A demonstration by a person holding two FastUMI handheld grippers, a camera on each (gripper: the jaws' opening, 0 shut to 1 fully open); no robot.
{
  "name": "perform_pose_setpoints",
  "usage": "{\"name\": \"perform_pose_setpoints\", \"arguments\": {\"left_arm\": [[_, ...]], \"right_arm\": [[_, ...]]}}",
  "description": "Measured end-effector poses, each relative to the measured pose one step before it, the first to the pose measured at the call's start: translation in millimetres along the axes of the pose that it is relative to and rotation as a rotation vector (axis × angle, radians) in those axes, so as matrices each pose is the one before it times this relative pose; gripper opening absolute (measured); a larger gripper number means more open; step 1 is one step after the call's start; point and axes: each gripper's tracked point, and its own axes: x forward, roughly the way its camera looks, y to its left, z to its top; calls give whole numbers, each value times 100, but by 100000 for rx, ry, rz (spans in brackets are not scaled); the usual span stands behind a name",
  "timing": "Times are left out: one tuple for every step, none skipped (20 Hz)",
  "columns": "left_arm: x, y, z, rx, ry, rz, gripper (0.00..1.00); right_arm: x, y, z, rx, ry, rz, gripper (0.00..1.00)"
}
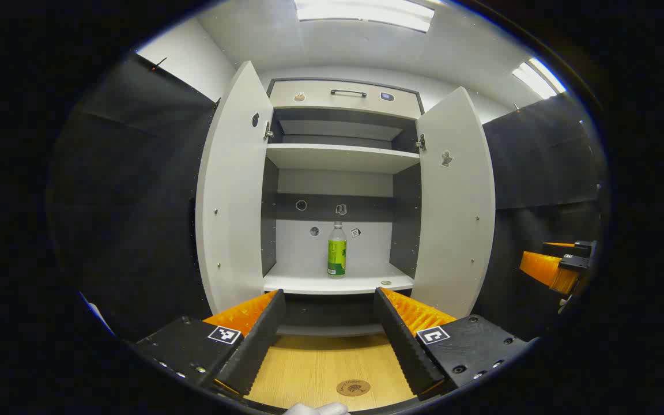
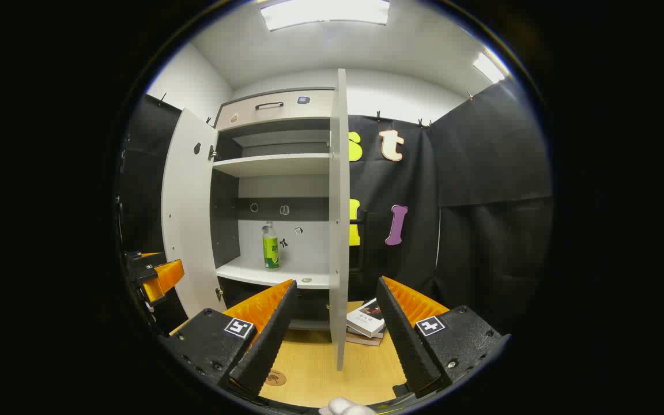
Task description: Grasp the bottle in the cabinet with the left hand and place it on the coaster, then close the right door with the right hand and the left door with the left hand.
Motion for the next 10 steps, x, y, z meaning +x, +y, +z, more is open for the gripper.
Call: {"name": "perform_pose_setpoints", "arguments": {"left_arm": [[148,17,-70,87,263,-98,99],[-13,78,-107,262,216,223,95],[10,148,-55,213,187,425,95],[-56,22,-181,246,304,-66,95],[-115,84,-165,751,181,214,95],[-95,275,-99,953,-273,920,95],[-96,232,-178,1093,510,942,95],[-273,283,-130,519,357,1136,95],[-173,182,136,141,-463,947,95],[-170,70,7,240,156,403,95]], "right_arm": [[-1,-67,185,-104,-606,-382,84],[53,-10,107,84,-395,-220,84],[25,75,-275,33,495,211,84],[20,65,-163,-25,611,353,84],[106,-70,-161,-10,322,-46,84],[80,-55,-125,139,221,210,84],[-23,92,-294,745,169,527,84],[-34,20,-188,622,568,249,84],[-89,38,-233,334,190,406,84],[9,131,-36,-155,-150,596,84]]}}
